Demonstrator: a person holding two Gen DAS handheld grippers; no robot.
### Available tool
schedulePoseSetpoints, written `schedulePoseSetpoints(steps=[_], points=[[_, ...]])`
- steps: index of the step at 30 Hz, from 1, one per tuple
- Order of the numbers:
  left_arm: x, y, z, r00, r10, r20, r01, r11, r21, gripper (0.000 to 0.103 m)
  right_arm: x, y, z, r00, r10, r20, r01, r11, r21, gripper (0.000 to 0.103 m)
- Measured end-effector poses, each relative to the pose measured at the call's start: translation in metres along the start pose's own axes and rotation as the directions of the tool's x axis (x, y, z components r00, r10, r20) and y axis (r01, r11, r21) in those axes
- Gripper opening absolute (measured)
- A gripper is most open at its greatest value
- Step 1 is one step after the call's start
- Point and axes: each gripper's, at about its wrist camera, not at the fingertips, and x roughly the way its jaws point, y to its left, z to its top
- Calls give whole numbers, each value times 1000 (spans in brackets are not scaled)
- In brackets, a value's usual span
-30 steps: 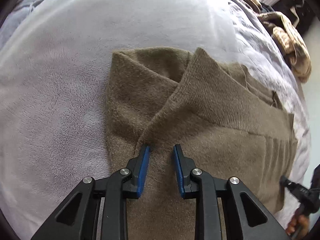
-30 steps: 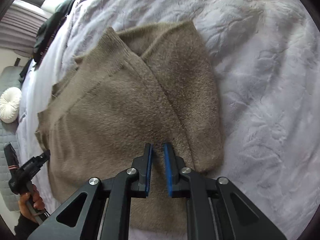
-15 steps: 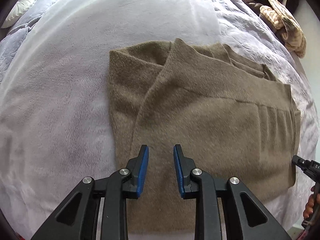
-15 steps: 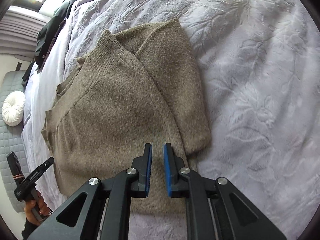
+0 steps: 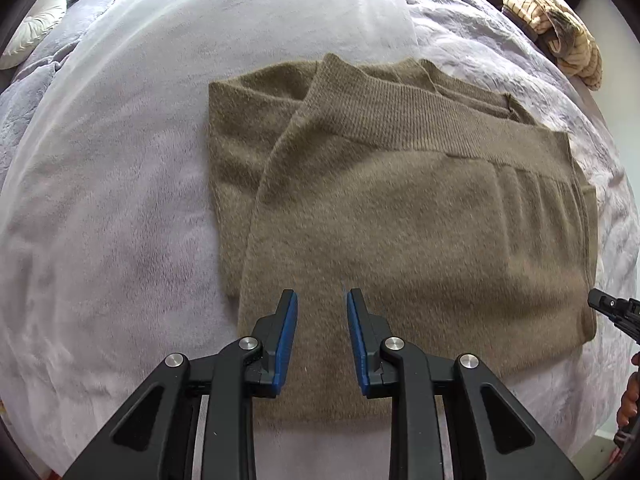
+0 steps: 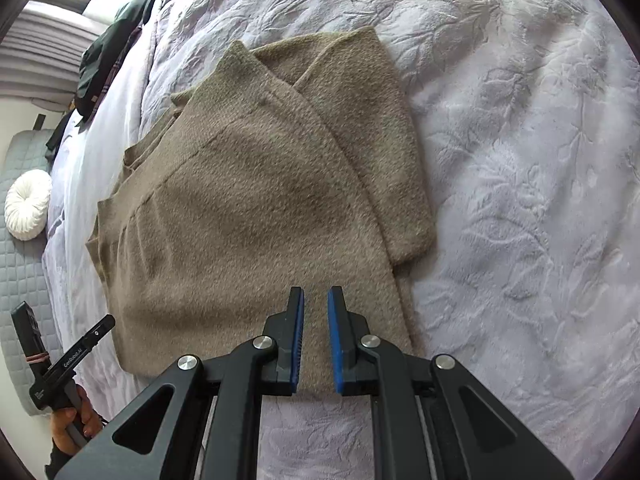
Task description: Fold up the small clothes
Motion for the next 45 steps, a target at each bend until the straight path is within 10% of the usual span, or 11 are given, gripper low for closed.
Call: schedulePoseSetpoints(steps=[6, 8, 10, 13, 28, 45], points=[[-5, 0, -13, 1000, -8, -8, 7, 1000, -18, 33, 0, 6, -8, 1000, -4, -12, 4, 1000, -13, 13], [-7, 2, -16, 1000, 14, 3, -14, 999, -52, 101, 0, 8, -11, 1000, -1, -13, 1, 1000, -20, 14], [-10, 2, -19, 999, 41, 19, -39, 997, -67, 102, -1, 9, -13, 1000, -2, -14, 1, 1000, -27, 20], [-12, 2, -22, 997, 75, 22, -74, 996, -50, 102, -2, 11, -18, 1000, -11, -14, 10, 999, -42, 66], [-18, 23, -23, 992, 122, 27, -119, 986, -116, 102, -3, 62, -43, 993, -114, 40, 121, 949, -292, 84], [-28, 47, -41, 993, -75, 93, 84, 992, -96, 102, 47, 106, -99, 972, 96, -213, -141, 968, -210, 84]])
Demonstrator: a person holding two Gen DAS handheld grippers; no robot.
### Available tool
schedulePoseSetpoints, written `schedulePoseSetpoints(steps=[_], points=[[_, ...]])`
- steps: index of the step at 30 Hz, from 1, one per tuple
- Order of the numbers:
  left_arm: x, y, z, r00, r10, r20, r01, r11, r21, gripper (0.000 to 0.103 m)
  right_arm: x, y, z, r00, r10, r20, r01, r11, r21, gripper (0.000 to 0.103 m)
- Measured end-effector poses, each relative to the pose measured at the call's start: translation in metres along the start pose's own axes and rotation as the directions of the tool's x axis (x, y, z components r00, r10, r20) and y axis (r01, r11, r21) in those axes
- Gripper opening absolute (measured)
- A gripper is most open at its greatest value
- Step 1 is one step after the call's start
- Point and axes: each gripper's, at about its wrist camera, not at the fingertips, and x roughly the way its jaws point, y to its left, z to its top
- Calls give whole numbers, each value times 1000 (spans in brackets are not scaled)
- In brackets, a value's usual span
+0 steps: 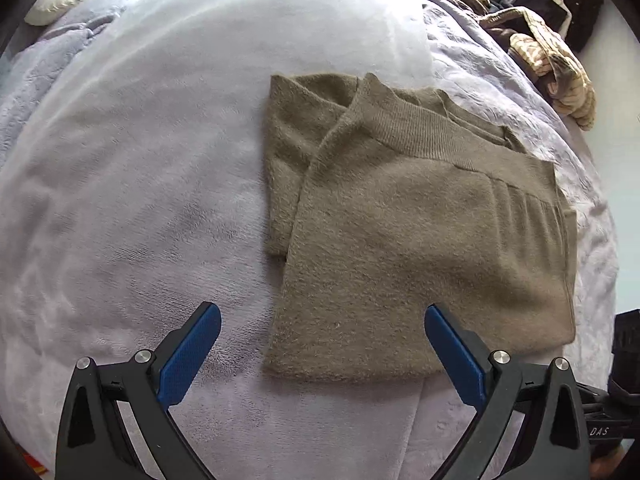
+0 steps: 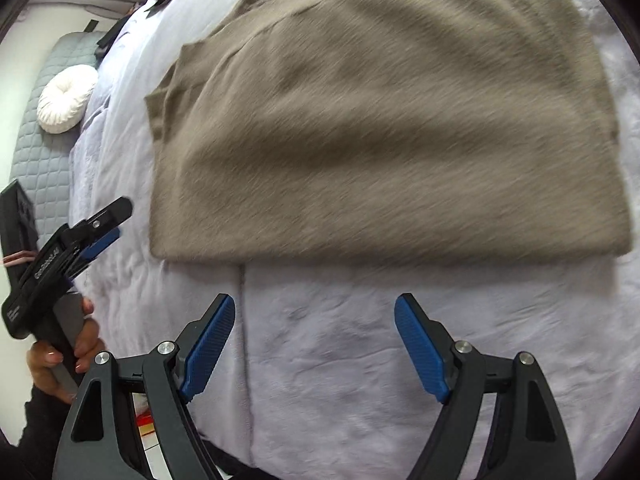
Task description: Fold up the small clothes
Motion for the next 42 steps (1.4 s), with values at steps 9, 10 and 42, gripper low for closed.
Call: schedulePoseSetpoints(steps=[9, 10, 42], points=[[5, 26, -3, 999, 19, -38, -19, 1000, -5, 102, 33, 34, -8, 991, 127, -52, -125, 991, 35, 84], [5, 30, -3, 999, 17, -41, -18, 1000, -16, 102, 37, 37, -7, 987, 154, -53, -152, 987, 49, 84], [83, 58, 60, 740, -653, -160, 592, 746, -306, 102, 51, 101, 44, 824, 497, 272, -553, 811, 191, 9]])
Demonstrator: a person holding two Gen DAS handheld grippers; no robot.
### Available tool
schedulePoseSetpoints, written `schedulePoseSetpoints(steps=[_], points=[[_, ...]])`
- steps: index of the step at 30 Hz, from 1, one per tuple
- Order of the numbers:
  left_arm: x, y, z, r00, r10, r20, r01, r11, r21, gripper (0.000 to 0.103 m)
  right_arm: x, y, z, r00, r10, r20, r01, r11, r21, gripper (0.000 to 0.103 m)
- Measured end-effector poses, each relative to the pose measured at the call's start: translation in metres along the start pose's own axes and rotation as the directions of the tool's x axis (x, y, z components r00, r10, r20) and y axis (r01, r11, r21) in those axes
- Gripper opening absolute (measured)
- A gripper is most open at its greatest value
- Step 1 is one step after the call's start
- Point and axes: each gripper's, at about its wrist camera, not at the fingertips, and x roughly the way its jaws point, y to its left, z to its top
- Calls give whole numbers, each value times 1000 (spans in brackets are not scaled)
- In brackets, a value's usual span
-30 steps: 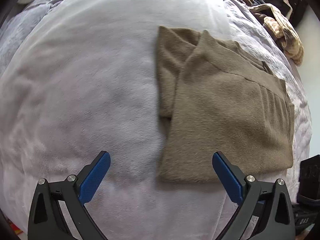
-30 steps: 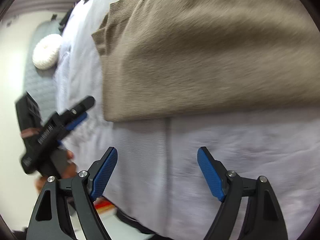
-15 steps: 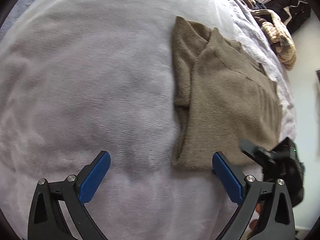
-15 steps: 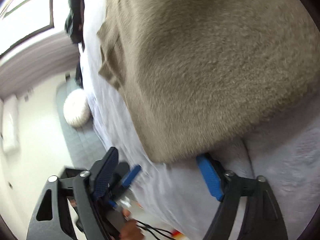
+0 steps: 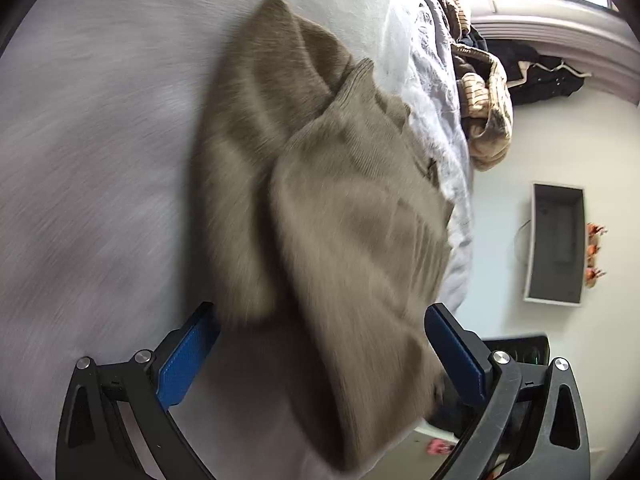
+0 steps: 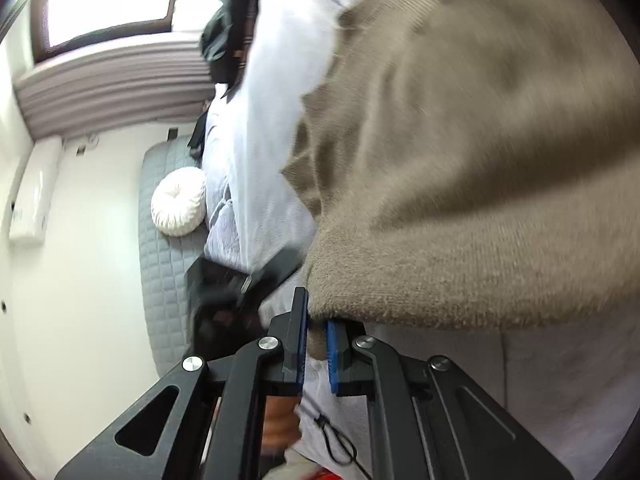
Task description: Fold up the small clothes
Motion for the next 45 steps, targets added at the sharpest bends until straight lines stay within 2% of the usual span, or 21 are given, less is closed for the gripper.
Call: schedulePoseSetpoints(steps=[4, 6, 7, 8, 9, 10, 11, 12, 14, 17, 19, 23, 26, 28, 30, 32, 34, 37, 40, 43, 45], points=[[20, -21, 14, 999, 40, 12, -41, 998, 51, 102, 3, -3, 7, 1000, 5, -31, -5, 1000, 4, 9], [24, -39, 16, 996, 80, 35, -84, 989, 124, 101, 6, -5, 4, 998, -10, -54, 10, 1000, -7, 9], [27, -48, 16, 994, 104, 38, -109, 981, 161, 88, 6, -8, 1, 997, -24, -71, 23, 1000, -11, 9], [29, -52, 16, 993, 117, 28, -120, 976, 184, 68, 10, -11, -4, 994, -47, -103, 46, 999, -13, 9], [35, -56, 17, 989, 145, 3, -142, 968, 204, 59, 10, -17, -10, 988, -63, -143, 62, 998, -12, 9], [41, -58, 18, 984, 180, -8, -174, 960, 219, 41, 10, -23, -11, 982, -75, -176, 75, 997, -7, 9], [45, -60, 17, 973, 229, -8, -220, 945, 240, 34, 12, -26, -15, 969, -95, -228, 98, 995, 0, 10], [49, -63, 17, 964, 267, -6, -256, 931, 261, 34, 10, -28, -18, 958, -106, -267, 110, 994, -2, 10], [48, -66, 15, 959, 282, 12, -274, 921, 278, 33, -3, -23, -18, 946, -146, -290, 139, 989, -45, 13], [37, -75, 10, 958, 278, 69, -285, 911, 297, 30, -33, -7, 4, 948, -256, -190, 227, 961, -160, 13], [32, -83, 5, 956, 274, 102, -292, 902, 318, 30, -47, 0, 31, 933, -350, -80, 327, 921, -213, 13], [27, -100, -4, 945, 291, 151, -327, 874, 359, 30, -40, -1, 86, 872, -485, 68, 485, 835, -261, 10], [27, -110, -7, 943, 288, 168, -331, 868, 369, 30, -22, -29, 105, 823, -566, 39, 556, 790, -259, 6], [28, -119, -9, 947, 270, 175, -317, 872, 372, 30, -2, -46, 107, 807, -590, 2, 569, 777, -271, 5], [32, -137, -14, 948, 260, 185, -314, 863, 396, 30, 2, -47, 104, 810, -585, 36, 566, 764, -309, 4], [41, -162, -21, 953, 239, 186, -298, 850, 435, 30, 0, -44, 104, 822, -568, 36, 549, 774, -315, 4], [51, -187, -25, 958, 222, 180, -282, 832, 478, 30, -11, -49, 107, 852, -523, 14, 504, 812, -294, 4], [79, -231, -35, 967, 203, 155, -255, 789, 559, 30, -35, -58, 110, 907, -420, -18, 405, 884, -235, 5], [118, -263, -47, 974, 202, 100, -219, 746, 629, 30, -66, -66, 117, 955, -296, 1, 292, 942, -164, 8], [166, -281, -60, 964, 261, 51, -227, 706, 671, 30, -97, -90, 124, 983, -181, 35, 183, 982, -52, 8], [192, -288, -69, 940, 334, 72, -286, 654, 700, 31, -111, -112, 128, 989, -139, 52, 138, 990, 27, 12]])
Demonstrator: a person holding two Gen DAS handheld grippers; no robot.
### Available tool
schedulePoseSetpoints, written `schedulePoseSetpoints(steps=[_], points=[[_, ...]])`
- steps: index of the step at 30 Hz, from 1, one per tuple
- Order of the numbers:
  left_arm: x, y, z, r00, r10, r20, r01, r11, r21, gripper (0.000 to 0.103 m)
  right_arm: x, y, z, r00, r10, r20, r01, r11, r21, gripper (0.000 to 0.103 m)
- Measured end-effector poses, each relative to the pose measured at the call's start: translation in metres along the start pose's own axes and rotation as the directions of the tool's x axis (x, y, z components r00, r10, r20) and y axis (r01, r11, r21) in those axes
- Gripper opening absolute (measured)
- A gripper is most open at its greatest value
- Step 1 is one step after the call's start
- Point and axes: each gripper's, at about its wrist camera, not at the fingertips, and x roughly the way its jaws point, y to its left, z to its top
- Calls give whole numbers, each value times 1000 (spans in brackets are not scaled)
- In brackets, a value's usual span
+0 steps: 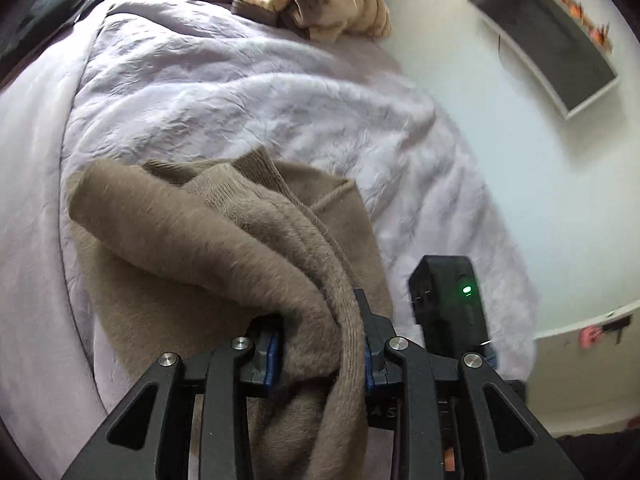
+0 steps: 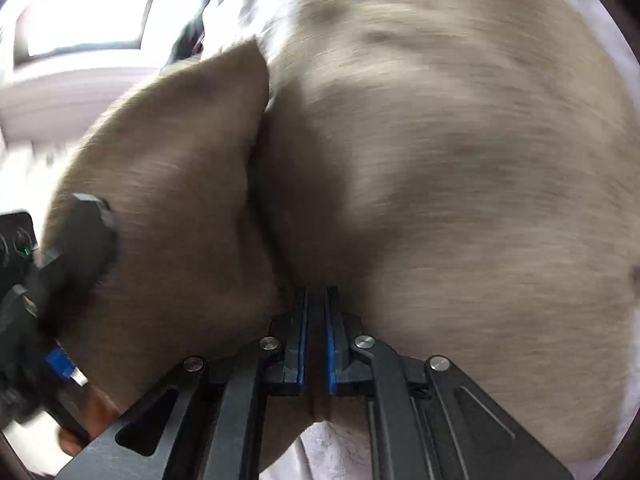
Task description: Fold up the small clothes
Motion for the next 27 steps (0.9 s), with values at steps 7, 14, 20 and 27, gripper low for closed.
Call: schedulePoseSetpoints(steps=[7, 14, 20, 27], points=[[5, -33, -7, 984, 178, 23, -180, 973, 145, 31, -6, -36, 3, 991, 133, 29, -135, 984, 113, 12], [-17, -49, -1, 986, 145, 79, -157, 972, 175, 89, -29, -55, 19, 964, 244, 109, -261, 947, 189, 12], [-45, -28, -9, 954, 249, 164, -266, 960, 86, 99, -52, -75, 30, 927, 322, 195, -363, 901, 238, 13], [-55, 36, -24, 887, 446, 124, -436, 895, -97, 99, -64, -82, 43, 845, 463, 266, -525, 812, 254, 62]])
